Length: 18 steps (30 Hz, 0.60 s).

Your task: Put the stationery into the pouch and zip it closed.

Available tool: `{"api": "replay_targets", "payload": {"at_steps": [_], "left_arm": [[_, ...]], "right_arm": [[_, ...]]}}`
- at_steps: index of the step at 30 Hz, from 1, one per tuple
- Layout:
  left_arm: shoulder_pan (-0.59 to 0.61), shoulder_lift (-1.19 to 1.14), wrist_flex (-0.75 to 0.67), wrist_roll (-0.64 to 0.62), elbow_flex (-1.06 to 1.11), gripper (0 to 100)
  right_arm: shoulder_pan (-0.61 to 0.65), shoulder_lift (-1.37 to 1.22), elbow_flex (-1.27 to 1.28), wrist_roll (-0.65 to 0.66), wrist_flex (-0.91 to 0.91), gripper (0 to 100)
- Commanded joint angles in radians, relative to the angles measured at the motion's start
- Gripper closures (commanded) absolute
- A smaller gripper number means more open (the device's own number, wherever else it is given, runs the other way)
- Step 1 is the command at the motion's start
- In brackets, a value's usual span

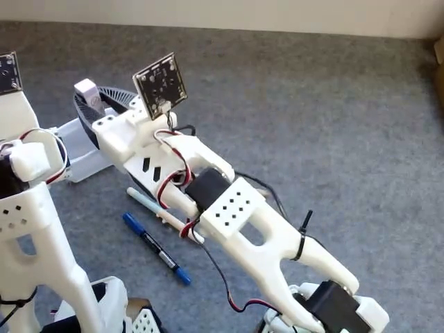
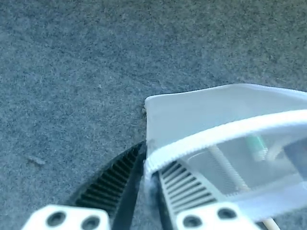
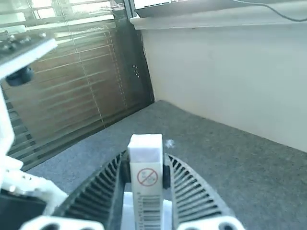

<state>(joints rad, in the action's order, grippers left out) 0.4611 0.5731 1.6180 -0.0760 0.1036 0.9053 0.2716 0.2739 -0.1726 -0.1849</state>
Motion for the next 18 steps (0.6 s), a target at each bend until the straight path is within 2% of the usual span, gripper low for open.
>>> {"api": "replay_targets", "payload": {"at_steps": [1,7,13,18], "left_arm": [[0.001,0.015,-0.012,-0.011,0.002,99],[0.001,0.015,-0.012,-0.011,0.002,99],[0.001,0.015,-0.012,-0.011,0.002,99],[0.001,0.015,-0.012,-0.011,0.002,99]], "right_arm": [[0.002,0.027,0.013,0.006,0.031,99.3],[0.007,0.028,0.058,0.009,0.031,99.3],[0.019,0.028,0.068,0.218,0.025,99.1],[0.025,0.028,0.068,0.209,0.024,98.1]]}}
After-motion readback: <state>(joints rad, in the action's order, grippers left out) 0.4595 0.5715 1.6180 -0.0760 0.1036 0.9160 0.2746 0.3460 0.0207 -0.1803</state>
